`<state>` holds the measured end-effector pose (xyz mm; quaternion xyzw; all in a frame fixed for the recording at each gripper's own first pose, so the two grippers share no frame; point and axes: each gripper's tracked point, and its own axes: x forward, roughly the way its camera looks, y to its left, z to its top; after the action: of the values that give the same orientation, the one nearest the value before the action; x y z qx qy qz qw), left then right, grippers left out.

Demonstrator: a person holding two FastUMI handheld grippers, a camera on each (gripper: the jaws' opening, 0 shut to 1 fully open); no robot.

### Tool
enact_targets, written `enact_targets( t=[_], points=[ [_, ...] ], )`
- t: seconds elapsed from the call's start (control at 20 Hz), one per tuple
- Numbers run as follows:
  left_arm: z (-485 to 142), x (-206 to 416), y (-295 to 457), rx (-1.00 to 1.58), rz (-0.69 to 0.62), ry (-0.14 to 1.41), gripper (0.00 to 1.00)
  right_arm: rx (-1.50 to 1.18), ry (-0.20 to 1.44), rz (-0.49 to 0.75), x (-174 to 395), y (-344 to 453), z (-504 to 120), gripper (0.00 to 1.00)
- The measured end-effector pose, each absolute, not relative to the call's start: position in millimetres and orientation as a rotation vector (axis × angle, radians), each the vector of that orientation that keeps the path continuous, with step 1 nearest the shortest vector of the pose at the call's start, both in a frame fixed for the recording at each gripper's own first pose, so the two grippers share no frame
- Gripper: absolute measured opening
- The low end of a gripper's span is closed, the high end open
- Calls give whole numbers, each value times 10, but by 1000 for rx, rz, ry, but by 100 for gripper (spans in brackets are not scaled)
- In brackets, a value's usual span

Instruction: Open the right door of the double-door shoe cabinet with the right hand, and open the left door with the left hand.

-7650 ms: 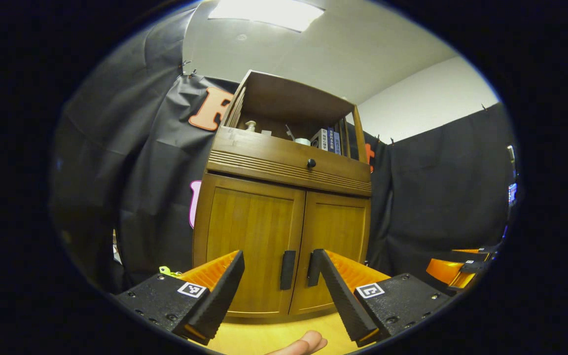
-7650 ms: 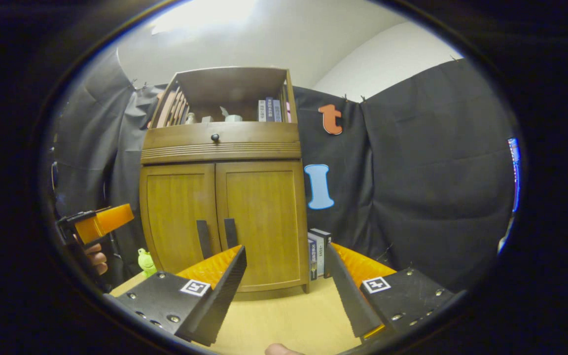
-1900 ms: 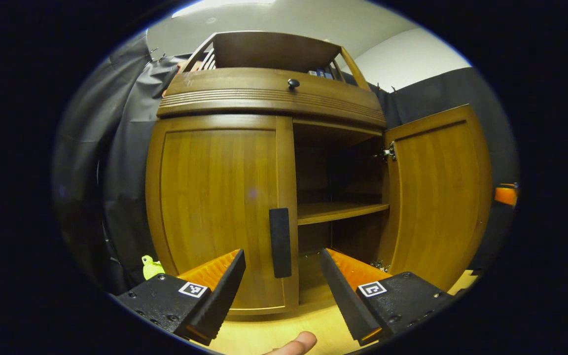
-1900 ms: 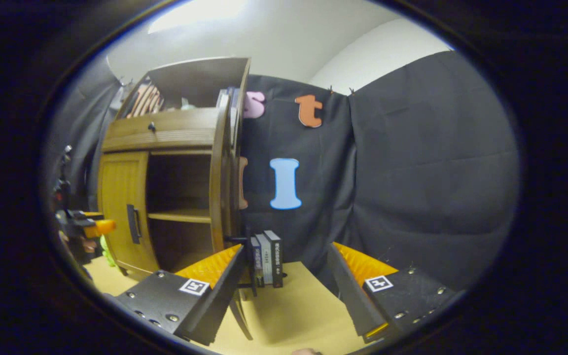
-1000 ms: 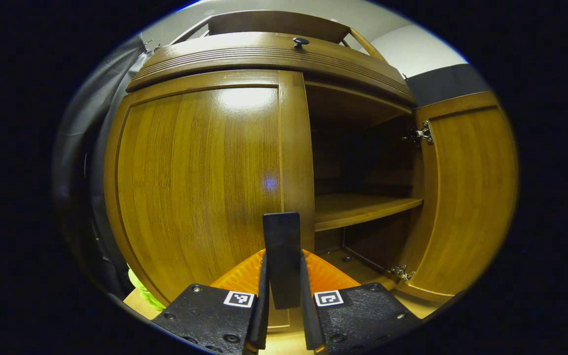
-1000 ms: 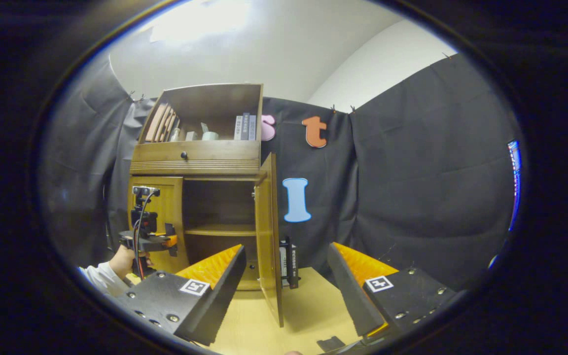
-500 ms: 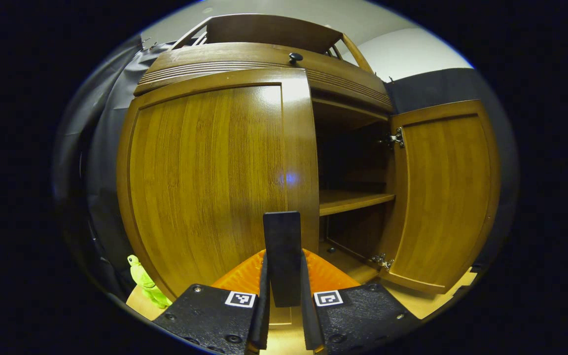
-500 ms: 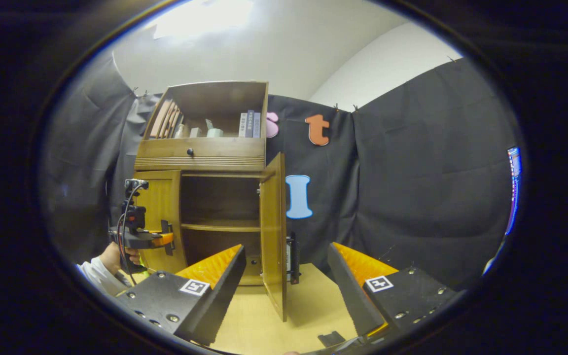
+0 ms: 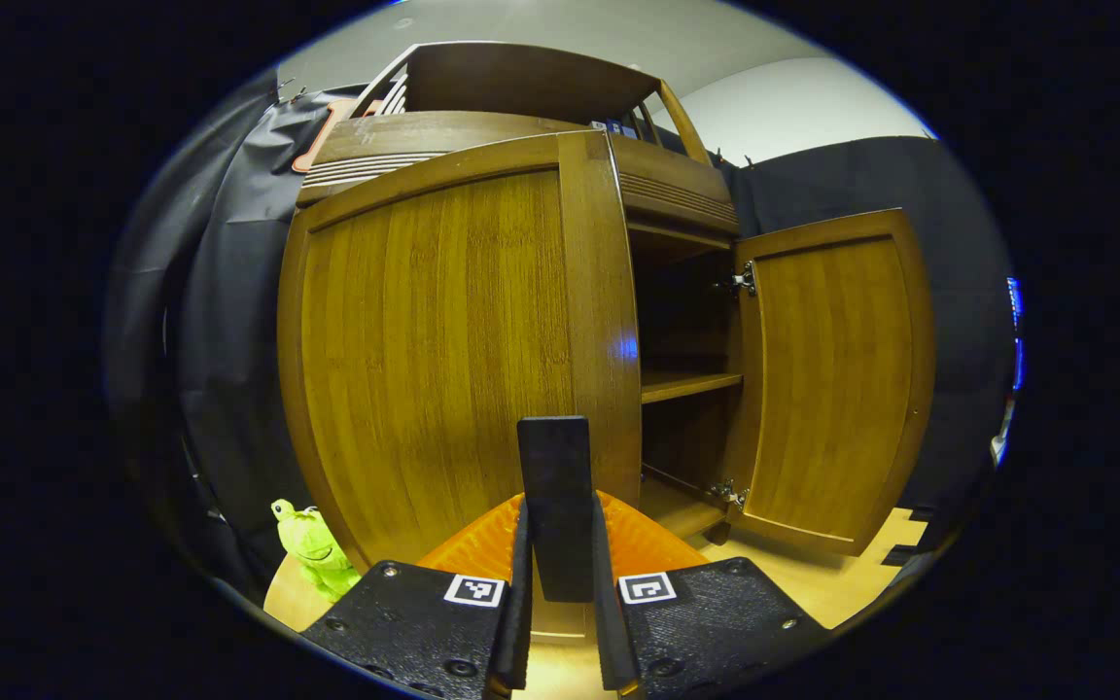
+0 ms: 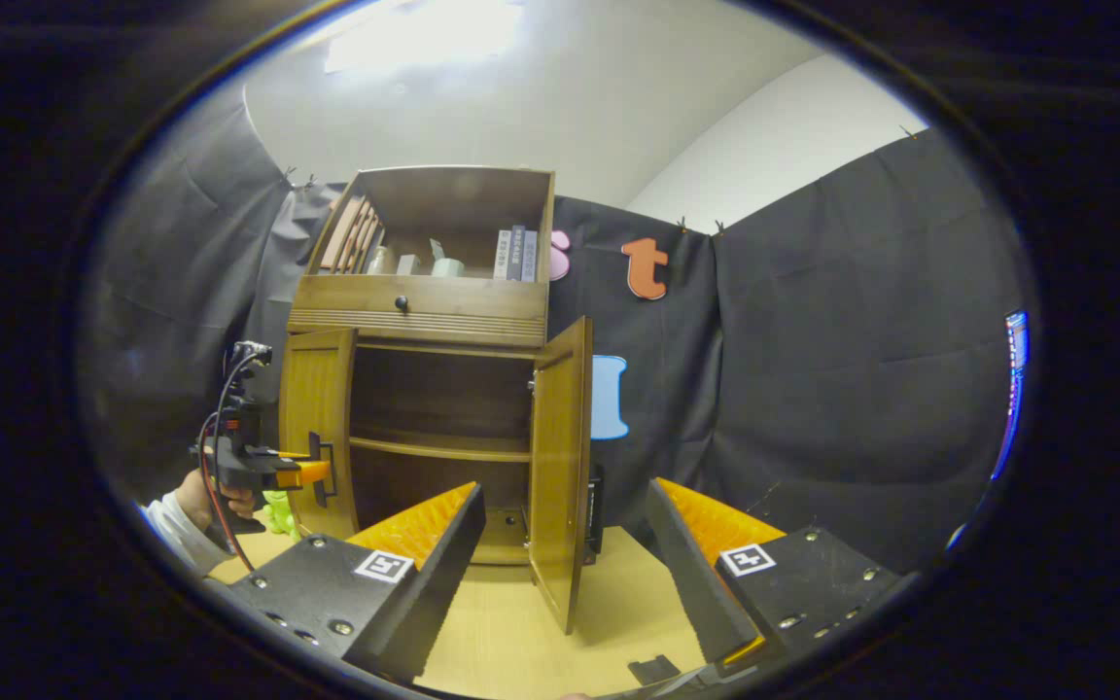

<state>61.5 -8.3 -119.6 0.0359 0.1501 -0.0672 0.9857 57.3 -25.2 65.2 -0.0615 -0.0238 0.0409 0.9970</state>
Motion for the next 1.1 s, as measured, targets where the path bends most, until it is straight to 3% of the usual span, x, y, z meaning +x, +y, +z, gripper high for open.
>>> enact_targets(
  t=[1.1],
  points=[
    [-886,-189,478,127,-122,276,29,-104,-33,96,582,-129,615,99]
  ],
)
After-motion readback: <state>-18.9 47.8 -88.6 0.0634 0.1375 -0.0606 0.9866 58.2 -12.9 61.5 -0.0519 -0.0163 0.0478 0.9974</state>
